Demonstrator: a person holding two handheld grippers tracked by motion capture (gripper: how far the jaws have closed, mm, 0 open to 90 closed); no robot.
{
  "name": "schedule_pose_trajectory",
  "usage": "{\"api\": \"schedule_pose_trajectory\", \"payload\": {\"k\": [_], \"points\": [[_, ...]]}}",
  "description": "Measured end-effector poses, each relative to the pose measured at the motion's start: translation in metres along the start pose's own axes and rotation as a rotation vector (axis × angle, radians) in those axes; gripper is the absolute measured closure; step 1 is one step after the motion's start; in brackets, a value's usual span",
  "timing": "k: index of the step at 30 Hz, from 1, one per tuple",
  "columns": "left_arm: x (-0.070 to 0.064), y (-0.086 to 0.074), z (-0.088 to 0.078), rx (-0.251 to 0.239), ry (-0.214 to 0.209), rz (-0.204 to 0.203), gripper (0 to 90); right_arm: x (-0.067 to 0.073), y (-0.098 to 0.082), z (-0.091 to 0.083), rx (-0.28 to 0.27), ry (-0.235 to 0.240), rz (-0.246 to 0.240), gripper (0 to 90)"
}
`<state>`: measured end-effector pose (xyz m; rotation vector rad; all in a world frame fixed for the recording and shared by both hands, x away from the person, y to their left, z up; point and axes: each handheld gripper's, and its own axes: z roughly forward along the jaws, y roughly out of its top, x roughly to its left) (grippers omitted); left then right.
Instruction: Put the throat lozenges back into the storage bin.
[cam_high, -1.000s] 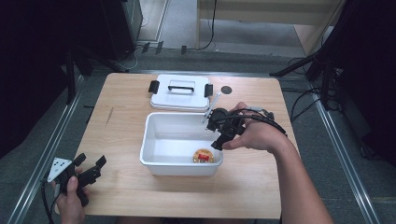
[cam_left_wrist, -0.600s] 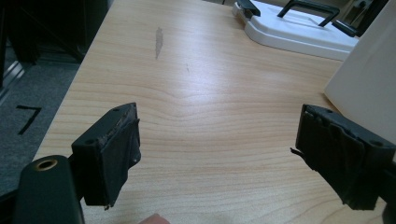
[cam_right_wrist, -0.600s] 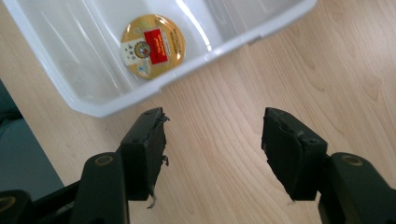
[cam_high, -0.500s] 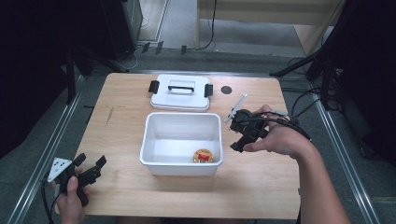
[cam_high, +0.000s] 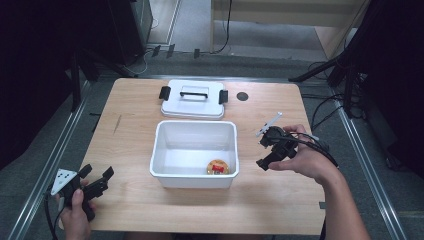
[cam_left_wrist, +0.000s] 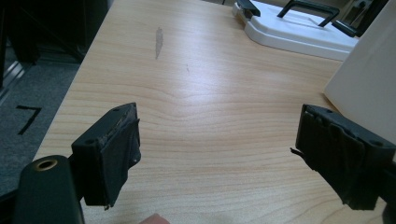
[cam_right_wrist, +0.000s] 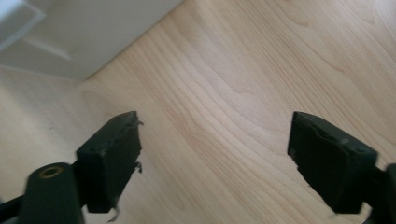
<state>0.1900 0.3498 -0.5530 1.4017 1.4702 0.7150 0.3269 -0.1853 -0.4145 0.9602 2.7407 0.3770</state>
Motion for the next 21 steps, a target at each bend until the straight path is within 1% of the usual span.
{"api": "schedule_pose_trajectory", "payload": {"k": [1, 2, 3, 4, 5, 7, 9, 11, 14, 15, 16, 19, 21], "points": [[0.000, 0.000, 0.000, -0.001, 0.000, 0.000, 14.5, -0.001, -0.003, 0.003, -0.006, -0.011, 0.027, 12.2], [0.000, 0.000, 0.000, 0.000, 0.000, 0.001, 14.5, -0.002, -0.005, 0.005, -0.016, -0.017, 0.042, 11.2], [0.000, 0.000, 0.000, 0.000, 0.000, 0.000, 14.5, -0.004, -0.009, 0.008, -0.031, -0.026, 0.070, 6.5], [0.000, 0.000, 0.000, 0.000, 0.000, 0.001, 14.5, -0.005, -0.012, 0.011, -0.032, -0.020, 0.101, 0.0], [0.000, 0.000, 0.000, 0.000, 0.000, 0.001, 14.5, -0.006, -0.015, 0.014, -0.036, -0.016, 0.116, 0.0], [0.000, 0.000, 0.000, 0.000, 0.000, 0.001, 14.5, -0.008, -0.022, 0.018, -0.071, -0.043, 0.157, 0.0], [0.000, 0.000, 0.000, 0.000, 0.000, 0.001, 14.5, -0.010, -0.029, 0.022, -0.101, -0.055, 0.204, 0.0], [0.000, 0.000, 0.000, 0.002, -0.001, -0.001, 14.5, -0.012, -0.037, 0.026, -0.136, -0.072, 0.241, 0.0], [0.000, 0.000, 0.000, 0.001, -0.001, -0.001, 14.5, -0.014, -0.048, 0.031, -0.181, -0.109, 0.291, 0.0], [0.000, 0.000, 0.000, 0.002, -0.001, -0.001, 14.5, -0.015, -0.051, 0.033, -0.196, -0.115, 0.300, 0.0], [0.000, 0.000, 0.000, 0.002, -0.001, -0.001, 14.5, -0.015, -0.056, 0.034, -0.223, -0.125, 0.319, 0.0], [0.000, 0.000, 0.000, 0.001, -0.001, 0.000, 14.5, -0.017, -0.068, 0.039, -0.285, -0.133, 0.373, 0.0], [0.000, 0.000, 0.000, 0.001, -0.001, 0.000, 14.5, -0.018, -0.077, 0.043, -0.314, -0.142, 0.413, 0.0]]}}
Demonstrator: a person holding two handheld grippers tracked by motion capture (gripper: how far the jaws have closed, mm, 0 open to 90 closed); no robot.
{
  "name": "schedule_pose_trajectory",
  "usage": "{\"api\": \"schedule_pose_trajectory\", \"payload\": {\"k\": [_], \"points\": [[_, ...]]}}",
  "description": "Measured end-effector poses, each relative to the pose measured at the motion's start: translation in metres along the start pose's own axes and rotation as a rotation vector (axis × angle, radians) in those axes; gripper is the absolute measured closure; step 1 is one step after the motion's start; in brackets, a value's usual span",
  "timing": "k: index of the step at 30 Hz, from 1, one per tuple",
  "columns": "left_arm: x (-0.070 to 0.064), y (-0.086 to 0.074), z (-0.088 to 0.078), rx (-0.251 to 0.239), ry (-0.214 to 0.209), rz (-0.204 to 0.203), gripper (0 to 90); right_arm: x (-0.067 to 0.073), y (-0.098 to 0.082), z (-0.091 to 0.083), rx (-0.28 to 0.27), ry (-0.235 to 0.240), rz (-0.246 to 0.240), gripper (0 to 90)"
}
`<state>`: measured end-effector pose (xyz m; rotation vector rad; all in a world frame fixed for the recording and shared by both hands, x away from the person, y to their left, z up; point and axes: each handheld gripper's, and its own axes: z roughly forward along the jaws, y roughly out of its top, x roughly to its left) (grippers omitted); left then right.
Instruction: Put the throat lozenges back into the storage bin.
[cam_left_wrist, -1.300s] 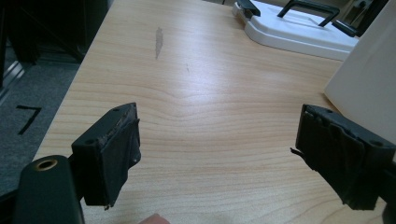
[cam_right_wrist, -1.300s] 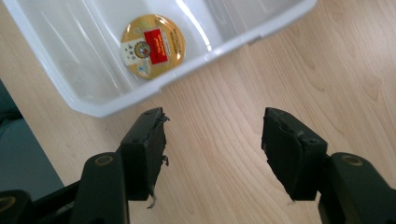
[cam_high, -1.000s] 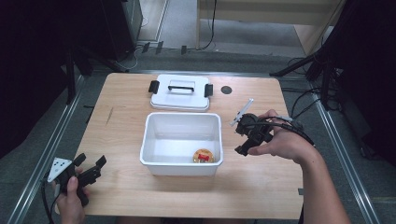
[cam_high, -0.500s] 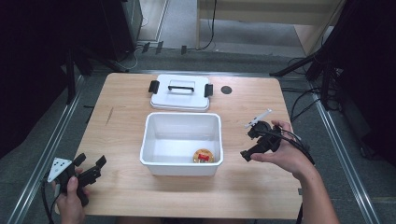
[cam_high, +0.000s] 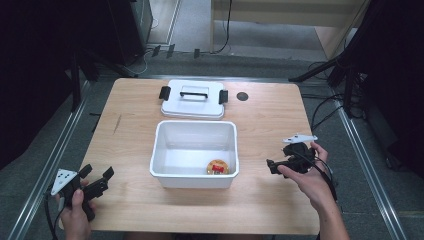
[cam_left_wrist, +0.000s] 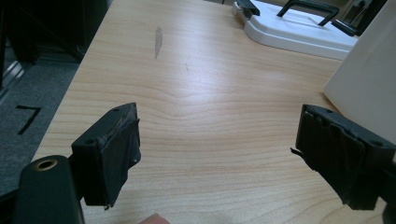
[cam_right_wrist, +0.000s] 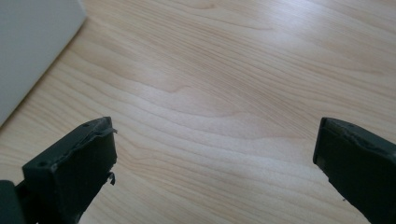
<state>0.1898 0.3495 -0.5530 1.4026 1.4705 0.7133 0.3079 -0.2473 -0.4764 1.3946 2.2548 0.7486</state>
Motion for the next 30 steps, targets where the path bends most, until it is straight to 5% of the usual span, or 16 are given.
{"api": "schedule_pose_trajectory", "payload": {"k": [15, 30], "points": [[0.000, 0.000, 0.000, 0.001, 0.003, 0.003, 14.5, -0.028, -0.062, 0.006, -0.156, -0.062, 0.166, 0.0], [-0.001, 0.000, 0.000, 0.001, 0.005, 0.006, 14.5, -0.041, -0.106, -0.002, -0.251, -0.094, 0.224, 0.0]]}}
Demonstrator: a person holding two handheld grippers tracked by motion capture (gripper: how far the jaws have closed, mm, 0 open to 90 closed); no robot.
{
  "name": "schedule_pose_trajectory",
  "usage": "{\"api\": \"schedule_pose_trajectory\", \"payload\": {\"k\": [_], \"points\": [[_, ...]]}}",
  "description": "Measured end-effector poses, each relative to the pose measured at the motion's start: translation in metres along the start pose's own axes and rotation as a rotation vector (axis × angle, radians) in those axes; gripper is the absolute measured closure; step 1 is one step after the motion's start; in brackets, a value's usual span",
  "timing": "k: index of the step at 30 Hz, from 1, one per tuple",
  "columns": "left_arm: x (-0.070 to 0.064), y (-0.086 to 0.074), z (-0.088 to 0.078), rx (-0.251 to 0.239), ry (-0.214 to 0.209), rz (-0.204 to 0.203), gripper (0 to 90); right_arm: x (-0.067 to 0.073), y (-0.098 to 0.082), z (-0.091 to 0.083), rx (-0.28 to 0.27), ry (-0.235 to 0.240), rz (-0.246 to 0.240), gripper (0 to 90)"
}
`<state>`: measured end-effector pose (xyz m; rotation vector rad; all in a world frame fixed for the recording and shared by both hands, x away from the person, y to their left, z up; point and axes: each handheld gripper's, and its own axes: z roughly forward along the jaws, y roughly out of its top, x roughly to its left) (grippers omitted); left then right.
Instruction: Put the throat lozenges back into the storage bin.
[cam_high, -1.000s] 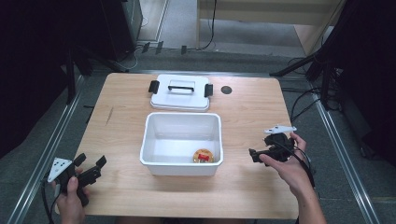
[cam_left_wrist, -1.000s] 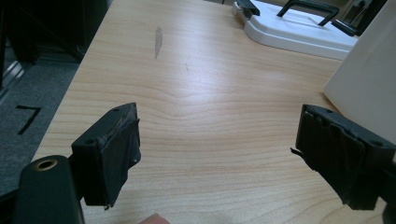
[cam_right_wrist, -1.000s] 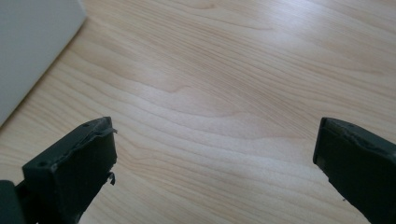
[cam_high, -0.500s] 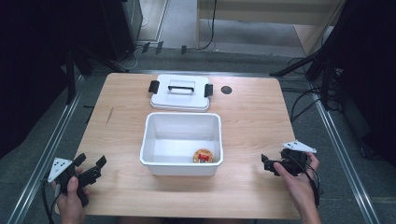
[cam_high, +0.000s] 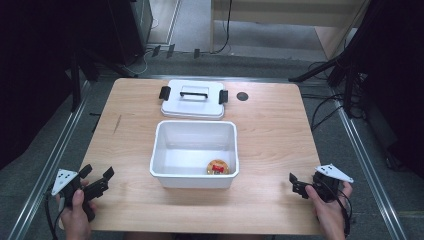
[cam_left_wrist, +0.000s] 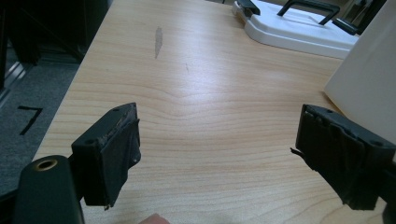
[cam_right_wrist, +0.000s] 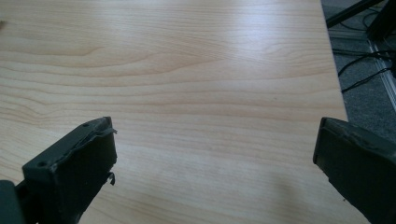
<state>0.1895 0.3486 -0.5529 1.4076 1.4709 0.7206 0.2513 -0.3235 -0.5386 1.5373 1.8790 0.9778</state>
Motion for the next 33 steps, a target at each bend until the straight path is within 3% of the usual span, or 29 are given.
{"api": "schedule_pose_trajectory", "payload": {"k": [12, 25, 33], "points": [[0.000, 0.000, 0.000, 0.000, 0.001, 0.000, 14.4, -0.020, -0.021, -0.018, -0.056, -0.017, 0.047, 0.0], [0.000, 0.000, 0.000, 0.001, 0.001, 0.000, 14.5, -0.022, -0.032, -0.031, -0.144, -0.016, 0.051, 0.0], [0.000, 0.000, 0.000, 0.000, 0.001, 0.001, 14.5, -0.023, -0.032, -0.031, -0.143, -0.013, 0.072, 0.0]]}}
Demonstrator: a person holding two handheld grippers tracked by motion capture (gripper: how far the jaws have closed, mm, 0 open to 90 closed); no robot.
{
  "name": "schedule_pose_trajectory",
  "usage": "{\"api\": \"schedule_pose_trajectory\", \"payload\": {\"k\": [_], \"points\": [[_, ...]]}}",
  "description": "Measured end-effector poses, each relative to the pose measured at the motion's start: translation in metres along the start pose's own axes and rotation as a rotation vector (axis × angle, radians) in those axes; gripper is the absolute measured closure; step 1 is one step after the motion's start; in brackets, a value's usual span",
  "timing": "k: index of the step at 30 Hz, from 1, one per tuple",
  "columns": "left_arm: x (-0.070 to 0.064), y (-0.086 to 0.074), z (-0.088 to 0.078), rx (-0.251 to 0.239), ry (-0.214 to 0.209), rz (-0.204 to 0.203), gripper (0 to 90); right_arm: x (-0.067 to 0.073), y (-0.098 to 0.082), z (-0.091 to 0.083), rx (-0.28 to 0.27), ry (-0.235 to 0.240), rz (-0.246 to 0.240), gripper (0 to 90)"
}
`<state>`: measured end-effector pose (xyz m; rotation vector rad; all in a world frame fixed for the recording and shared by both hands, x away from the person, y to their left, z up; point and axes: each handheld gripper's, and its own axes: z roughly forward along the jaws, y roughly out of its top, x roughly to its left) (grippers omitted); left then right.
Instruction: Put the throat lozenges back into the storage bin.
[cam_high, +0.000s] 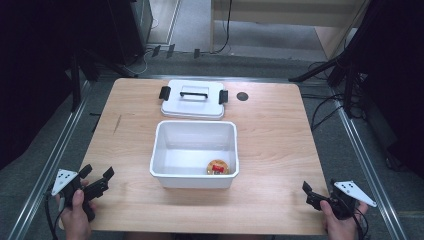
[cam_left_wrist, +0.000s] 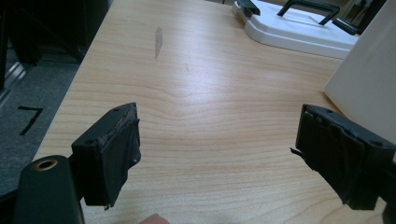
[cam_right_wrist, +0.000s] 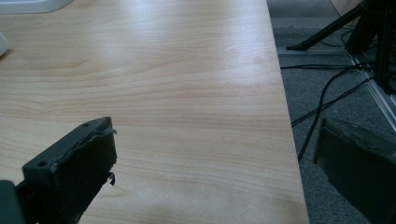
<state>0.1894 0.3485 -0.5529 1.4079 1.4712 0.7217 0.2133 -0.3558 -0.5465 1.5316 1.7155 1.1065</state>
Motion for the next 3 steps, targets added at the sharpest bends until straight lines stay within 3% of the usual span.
{"api": "schedule_pose_trajectory", "payload": {"k": [3], "points": [[0.0001, 0.0000, 0.0000, 0.000, -0.001, 0.000, 14.5, 0.0005, 0.0000, 0.0004, 0.001, -0.004, -0.001, 0.0]]}}
